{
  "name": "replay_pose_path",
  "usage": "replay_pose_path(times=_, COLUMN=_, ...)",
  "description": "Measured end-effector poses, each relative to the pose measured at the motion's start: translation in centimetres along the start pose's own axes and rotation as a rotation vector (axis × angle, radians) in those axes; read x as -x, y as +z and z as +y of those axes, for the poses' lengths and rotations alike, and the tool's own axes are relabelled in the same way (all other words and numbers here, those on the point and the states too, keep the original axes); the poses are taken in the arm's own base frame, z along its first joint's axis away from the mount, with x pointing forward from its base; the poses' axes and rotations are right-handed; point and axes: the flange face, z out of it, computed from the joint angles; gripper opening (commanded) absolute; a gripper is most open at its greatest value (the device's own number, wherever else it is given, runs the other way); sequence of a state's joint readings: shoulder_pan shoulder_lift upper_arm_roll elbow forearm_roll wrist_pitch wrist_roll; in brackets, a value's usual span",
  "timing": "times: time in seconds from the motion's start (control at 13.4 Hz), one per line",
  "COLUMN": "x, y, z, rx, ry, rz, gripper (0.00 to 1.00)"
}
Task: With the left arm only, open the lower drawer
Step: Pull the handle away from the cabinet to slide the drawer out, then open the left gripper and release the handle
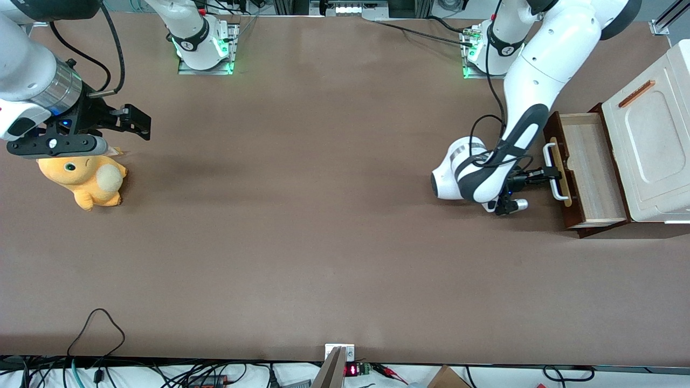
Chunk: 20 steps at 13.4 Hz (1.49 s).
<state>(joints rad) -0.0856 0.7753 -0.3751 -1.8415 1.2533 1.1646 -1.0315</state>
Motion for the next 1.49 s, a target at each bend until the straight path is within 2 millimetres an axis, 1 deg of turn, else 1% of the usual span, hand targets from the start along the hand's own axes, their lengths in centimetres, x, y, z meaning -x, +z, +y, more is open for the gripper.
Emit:
replay_pose_path(times=0.15, x=0.4, y=-2.0, z=0.1, rx=0.013, ry=0.001, rz=0.016, gripper=0.0)
replay_pose_path(times=0.22, x=0.7, y=-2.6, z=0.2, rx=0.015, ry=0.003, rz=0.024, gripper=0.01)
replay_pose_path(times=0.3, x=0.9, y=-3.0, z=0.2, rx=0.016, ry=0.004, rz=0.028, gripper=0.04)
replay_pose_path(times=0.37, x=0.9, y=-3.2, z=0.2, rx=0.015, ry=0.005, rz=0.03, gripper=0.13)
replay_pose_path(times=0.45, x=0.9, y=-3.2, z=0.2, rx=0.016, ry=0.006, rz=0.029, gripper=0.32)
replay_pose_path(times=0.52, x=0.9, y=-3.2, z=0.3, rx=0.016, ry=0.011, rz=0.028, gripper=0.57)
replay_pose_path(times=0.6, x=0.9, y=-3.2, z=0.3, rx=0.017, ry=0.015, rz=0.028, gripper=0.75)
replay_pose_path(times=0.67, x=1.0, y=-3.2, z=0.3, rx=0.016, ry=0.018, rz=0.027, gripper=1.0)
replay_pose_path(times=0.97, x=1.1, y=-3.0, z=-0.1, rx=-0.011, ry=0.023, rz=0.012, gripper=1.0)
replay_pose_path(times=1.12, x=1.3, y=-3.5, z=-0.1, rx=-0.013, ry=0.021, rz=0.018, gripper=1.0)
replay_pose_path(times=1.19, x=1.2, y=-4.0, z=-0.4, rx=-0.008, ry=0.016, rz=0.021, gripper=1.0)
replay_pose_path(times=1.34, x=1.2, y=-5.8, z=-1.1, rx=0.032, ry=0.005, rz=0.002, gripper=1.0)
replay_pose_path(times=1.49, x=0.7, y=-7.7, z=-2.5, rx=0.105, ry=-0.014, rz=-0.043, gripper=1.0)
